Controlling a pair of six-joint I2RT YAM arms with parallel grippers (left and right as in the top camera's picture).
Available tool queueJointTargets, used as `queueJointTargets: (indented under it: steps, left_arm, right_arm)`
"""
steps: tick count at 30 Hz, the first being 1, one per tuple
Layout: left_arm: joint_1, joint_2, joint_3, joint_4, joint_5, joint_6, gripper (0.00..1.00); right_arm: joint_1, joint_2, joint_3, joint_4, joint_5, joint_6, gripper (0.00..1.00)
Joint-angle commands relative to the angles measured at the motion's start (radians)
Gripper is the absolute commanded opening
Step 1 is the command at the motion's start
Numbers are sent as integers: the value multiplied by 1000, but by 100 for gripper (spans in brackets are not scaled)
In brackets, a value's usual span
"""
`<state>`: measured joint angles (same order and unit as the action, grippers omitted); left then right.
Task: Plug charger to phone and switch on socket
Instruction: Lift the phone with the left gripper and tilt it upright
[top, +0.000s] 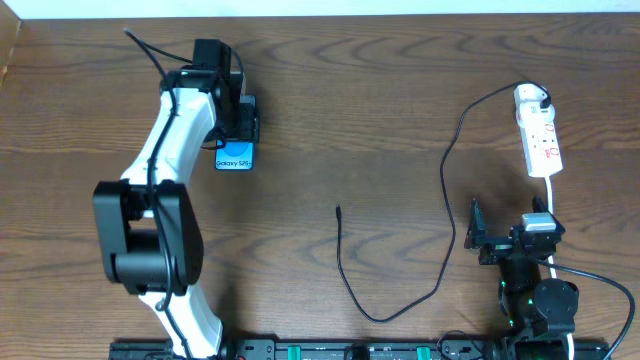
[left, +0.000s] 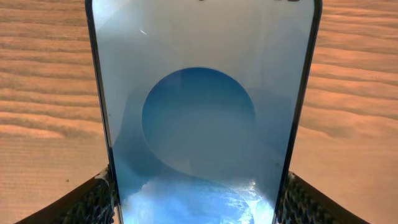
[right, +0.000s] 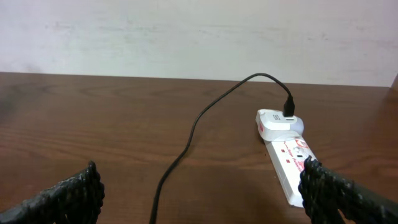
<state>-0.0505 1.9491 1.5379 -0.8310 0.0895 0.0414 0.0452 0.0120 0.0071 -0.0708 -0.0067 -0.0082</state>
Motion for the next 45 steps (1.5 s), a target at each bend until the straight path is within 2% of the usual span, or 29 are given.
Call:
queueJointTargets:
  steps: [1,9,10,12,13,15,19,27,45]
  left_arm:
    - [-1,-70,16,-24,171,-33,7]
    - [-1,-108,16,-39,696,-211,7]
    - [-1,-108,16,-38,819,-283,7]
    - [-1,-109,16,-34,941,-370,7]
    - [-1,-109,16,-34,1027,-453,8]
    - [-1,-109,16,-34,1106,-588,7]
    - [-1,-109,16,-36,1169,-864,7]
    - [-1,-109,16,-33,1266,-1127,7]
    - [-1,-109,16,-31,1317,-1194,7]
  right_arm:
    - [9,-5,-2,-5,5,7,99]
    - [9,-5,-2,-5,5,7,99]
    - [9,-5,-2,-5,5,7,99]
    - [9,-5,-2,-5,5,7,99]
    - [9,-5,-2,-5,5,7,99]
    - [9,-5,-2,-5,5,7,99]
    - [9,-5,-2,-5,5,7,99]
    - [9,-5,-2,-5,5,7,99]
    - [9,-5,-2,-5,5,7,99]
